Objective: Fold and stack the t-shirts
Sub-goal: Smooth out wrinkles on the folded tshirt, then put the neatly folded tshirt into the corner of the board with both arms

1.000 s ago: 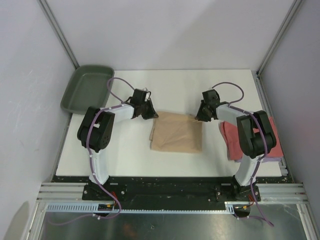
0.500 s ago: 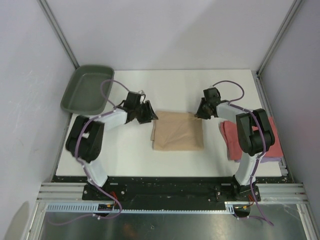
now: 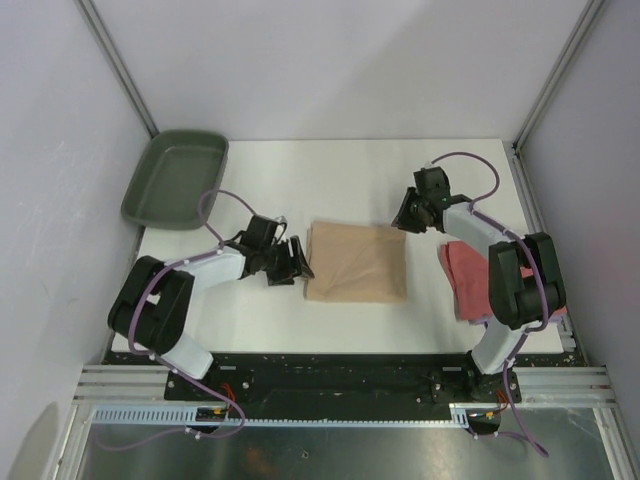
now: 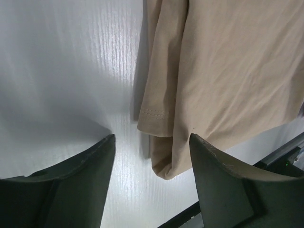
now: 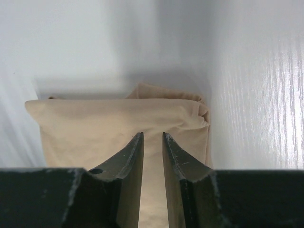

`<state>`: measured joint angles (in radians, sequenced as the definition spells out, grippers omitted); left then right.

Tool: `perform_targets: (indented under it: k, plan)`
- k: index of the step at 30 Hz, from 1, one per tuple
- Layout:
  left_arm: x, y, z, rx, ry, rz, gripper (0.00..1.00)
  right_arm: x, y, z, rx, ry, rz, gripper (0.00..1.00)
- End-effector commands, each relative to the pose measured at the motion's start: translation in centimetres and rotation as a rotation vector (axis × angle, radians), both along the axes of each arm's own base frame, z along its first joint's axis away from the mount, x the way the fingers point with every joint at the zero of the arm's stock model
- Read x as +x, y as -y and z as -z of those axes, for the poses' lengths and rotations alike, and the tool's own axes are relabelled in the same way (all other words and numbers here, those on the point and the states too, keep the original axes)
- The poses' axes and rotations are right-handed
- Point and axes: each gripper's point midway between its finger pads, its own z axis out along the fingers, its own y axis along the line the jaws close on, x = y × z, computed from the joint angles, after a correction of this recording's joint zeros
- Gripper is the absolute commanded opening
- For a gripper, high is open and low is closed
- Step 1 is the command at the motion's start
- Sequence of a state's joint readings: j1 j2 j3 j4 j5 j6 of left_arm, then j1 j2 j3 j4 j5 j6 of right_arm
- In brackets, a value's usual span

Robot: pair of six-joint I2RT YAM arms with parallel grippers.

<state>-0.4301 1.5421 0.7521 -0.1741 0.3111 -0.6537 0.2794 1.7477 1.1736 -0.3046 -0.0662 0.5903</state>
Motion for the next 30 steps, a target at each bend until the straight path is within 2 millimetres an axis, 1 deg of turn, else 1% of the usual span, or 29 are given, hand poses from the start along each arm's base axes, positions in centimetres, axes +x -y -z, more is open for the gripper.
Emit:
perform_targets:
  k: [1, 4, 6, 9, 12, 15, 16, 17, 19, 22, 26, 28, 30]
  plan:
    - [0.5, 1.8, -0.3, -0.031, 0.006, 0.070, 0.69, 0.5, 0.1, -3.9, 0.012, 0.073, -0.005, 0.27]
    - [0.4, 2.2, 0.3, -0.030, -0.015, 0.083, 0.63, 0.2, 0.4, -4.8, 0.004, 0.085, -0.003, 0.27]
    - [0.2, 2.4, 0.7, -0.021, -0.026, 0.084, 0.57, 0.0, 0.6, -5.3, -0.003, 0.093, 0.001, 0.27]
    - [0.2, 2.5, 1.3, -0.002, -0.037, 0.073, 0.43, -0.4, 0.9, -6.1, -0.011, 0.103, 0.006, 0.27]
    - [0.5, 2.4, 1.7, 0.019, -0.040, 0.052, 0.24, -0.7, 1.2, -6.9, -0.018, 0.114, 0.015, 0.27]
    - [1.3, 1.7, 1.4, 0.043, -0.019, 0.002, 0.06, -1.4, 2.0, -7.2, -0.048, 0.105, 0.037, 0.27]
    - [1.6, 1.3, 1.2, 0.050, -0.014, -0.026, 0.03, -1.6, 2.4, -7.2, -0.062, 0.098, 0.049, 0.27]
    - [2.0, 0.6, 0.9, 0.055, -0.008, -0.060, 0.02, -1.9, 2.8, -7.0, -0.078, 0.086, 0.061, 0.27]
    - [2.7, -1.6, 0.5, 0.072, 0.002, -0.141, 0.00, -2.7, 3.6, -6.8, -0.111, 0.061, 0.083, 0.28]
    - [3.3, -6.1, 0.0, 0.136, 0.019, -0.271, 0.00, -4.0, 5.3, -6.2, -0.177, 0.024, 0.132, 0.29]
    - [2.5, -12.6, -0.2, 0.291, 0.018, -0.409, 0.00, -6.2, 8.2, -5.4, -0.267, -0.016, 0.213, 0.32]
    - [2.0, -15.1, -0.5, 0.353, 0.029, -0.459, 0.00, -7.4, 9.7, -4.7, -0.305, -0.036, 0.253, 0.35]
    - [1.3, -17.1, -0.5, 0.384, 0.025, -0.507, 0.00, -8.4, 11.2, -3.9, -0.345, -0.057, 0.287, 0.37]
